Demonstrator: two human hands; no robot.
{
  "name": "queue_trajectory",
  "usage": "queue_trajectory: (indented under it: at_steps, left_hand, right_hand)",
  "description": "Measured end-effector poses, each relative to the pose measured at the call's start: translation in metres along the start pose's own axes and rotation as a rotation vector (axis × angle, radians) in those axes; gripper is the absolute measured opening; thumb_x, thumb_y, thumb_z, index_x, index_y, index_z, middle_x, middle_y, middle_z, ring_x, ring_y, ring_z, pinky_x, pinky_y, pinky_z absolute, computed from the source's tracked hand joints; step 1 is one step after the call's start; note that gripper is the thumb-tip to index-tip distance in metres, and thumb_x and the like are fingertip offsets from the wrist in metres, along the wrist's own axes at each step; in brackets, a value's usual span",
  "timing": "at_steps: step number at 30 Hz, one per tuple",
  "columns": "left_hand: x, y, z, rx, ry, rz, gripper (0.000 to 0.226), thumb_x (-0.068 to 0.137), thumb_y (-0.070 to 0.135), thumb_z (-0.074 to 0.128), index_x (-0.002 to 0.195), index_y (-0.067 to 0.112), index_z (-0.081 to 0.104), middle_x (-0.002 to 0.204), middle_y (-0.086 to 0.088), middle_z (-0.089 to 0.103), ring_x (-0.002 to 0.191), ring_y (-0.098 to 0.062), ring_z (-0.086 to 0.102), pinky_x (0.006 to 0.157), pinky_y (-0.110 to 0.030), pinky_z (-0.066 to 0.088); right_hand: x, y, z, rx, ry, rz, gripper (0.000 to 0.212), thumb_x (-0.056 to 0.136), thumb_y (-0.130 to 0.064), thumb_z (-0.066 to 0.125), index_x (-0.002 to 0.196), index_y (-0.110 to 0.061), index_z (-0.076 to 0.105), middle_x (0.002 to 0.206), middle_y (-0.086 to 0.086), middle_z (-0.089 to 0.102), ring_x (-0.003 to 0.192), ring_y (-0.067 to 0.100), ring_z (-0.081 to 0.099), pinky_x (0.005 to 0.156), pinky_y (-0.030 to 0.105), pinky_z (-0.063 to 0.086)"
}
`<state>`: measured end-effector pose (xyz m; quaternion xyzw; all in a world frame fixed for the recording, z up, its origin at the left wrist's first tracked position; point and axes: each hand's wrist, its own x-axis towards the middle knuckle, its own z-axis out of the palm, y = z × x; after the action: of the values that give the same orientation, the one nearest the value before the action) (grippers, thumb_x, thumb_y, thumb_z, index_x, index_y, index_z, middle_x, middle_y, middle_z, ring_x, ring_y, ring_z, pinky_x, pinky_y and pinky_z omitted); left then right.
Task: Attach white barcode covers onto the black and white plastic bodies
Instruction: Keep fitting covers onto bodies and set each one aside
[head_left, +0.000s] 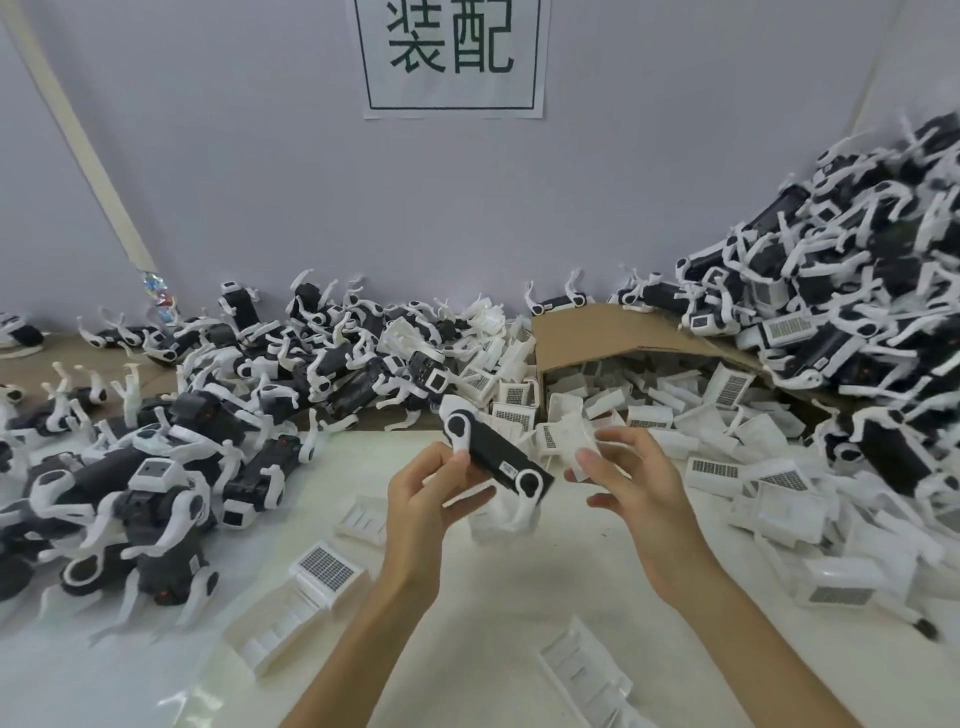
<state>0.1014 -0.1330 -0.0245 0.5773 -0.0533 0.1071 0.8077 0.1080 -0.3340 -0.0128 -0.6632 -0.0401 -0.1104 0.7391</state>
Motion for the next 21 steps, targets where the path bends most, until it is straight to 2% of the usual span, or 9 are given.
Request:
queue_trajectory:
  at_steps: [2, 4, 8, 10, 12, 16, 21]
  left_hand:
    - [-0.004, -0.001, 0.004, -0.042, -0.034, -0.034, 0.027, 0.081, 0.025, 0.063, 0.058, 0.015, 0.052, 0.077, -0.015, 0.058, 0.083, -0.033, 0.065, 0.076, -0.036, 0.058]
    - [-0.006, -0.002, 0.007, -0.089, -0.066, -0.067, 0.026, 0.082, 0.025, 0.062, 0.06, 0.013, 0.057, 0.078, -0.017, 0.061, 0.081, -0.034, 0.066, 0.076, -0.039, 0.058]
    - [-0.009, -0.003, 0.01, -0.026, -0.112, -0.054, 0.023, 0.083, 0.025, 0.064, 0.068, 0.008, 0.065, 0.077, -0.017, 0.066, 0.079, -0.035, 0.069, 0.081, -0.046, 0.059]
    - [-0.012, -0.003, 0.013, 0.011, -0.128, -0.045, 0.025, 0.084, 0.026, 0.064, 0.069, 0.007, 0.066, 0.078, -0.018, 0.067, 0.08, -0.036, 0.07, 0.084, -0.048, 0.06]
    - [-0.014, -0.003, 0.015, 0.054, -0.125, -0.023, 0.025, 0.086, 0.027, 0.063, 0.068, 0.009, 0.066, 0.078, -0.017, 0.069, 0.082, -0.036, 0.071, 0.082, -0.045, 0.06]
    - [-0.018, -0.004, 0.018, 0.114, -0.126, 0.031, 0.025, 0.087, 0.028, 0.062, 0.065, 0.017, 0.067, 0.074, -0.006, 0.071, 0.079, -0.025, 0.073, 0.078, -0.036, 0.06]
    - [-0.019, -0.005, 0.019, 0.123, -0.101, 0.068, 0.028, 0.082, 0.037, 0.066, 0.072, 0.011, 0.071, 0.081, -0.009, 0.073, 0.085, -0.028, 0.074, 0.077, -0.03, 0.058]
  right_hand:
    - [-0.001, 0.001, 0.001, -0.059, -0.032, -0.017, 0.017, 0.09, -0.02, 0.071, 0.104, -0.015, 0.063, 0.087, -0.007, 0.073, 0.083, 0.01, 0.071, 0.069, 0.028, 0.052]
    - [-0.003, 0.001, 0.002, -0.103, -0.061, -0.026, 0.015, 0.089, -0.022, 0.071, 0.101, -0.015, 0.064, 0.081, -0.013, 0.071, 0.076, 0.002, 0.069, 0.066, 0.023, 0.053]
    - [-0.006, 0.001, 0.005, -0.113, -0.105, -0.017, 0.017, 0.085, -0.024, 0.074, 0.097, -0.016, 0.067, 0.087, -0.011, 0.07, 0.078, 0.006, 0.069, 0.07, 0.027, 0.056]
    - [-0.007, 0.001, 0.007, -0.107, -0.131, -0.022, 0.02, 0.082, -0.027, 0.078, 0.095, -0.017, 0.067, 0.086, -0.012, 0.07, 0.078, 0.006, 0.068, 0.068, 0.023, 0.056]
    - [-0.008, 0.001, 0.007, -0.111, -0.15, -0.023, 0.019, 0.082, -0.025, 0.08, 0.093, -0.017, 0.066, 0.086, -0.014, 0.07, 0.077, 0.007, 0.068, 0.067, 0.02, 0.054]
    - [-0.007, 0.001, 0.007, -0.129, -0.168, -0.011, 0.011, 0.087, -0.015, 0.073, 0.094, -0.015, 0.065, 0.088, -0.013, 0.07, 0.077, 0.011, 0.07, 0.066, 0.022, 0.054]
    - [-0.008, 0.001, 0.007, -0.137, -0.18, 0.005, 0.016, 0.085, -0.022, 0.074, 0.097, -0.014, 0.066, 0.096, -0.004, 0.071, 0.08, 0.017, 0.071, 0.065, 0.024, 0.053]
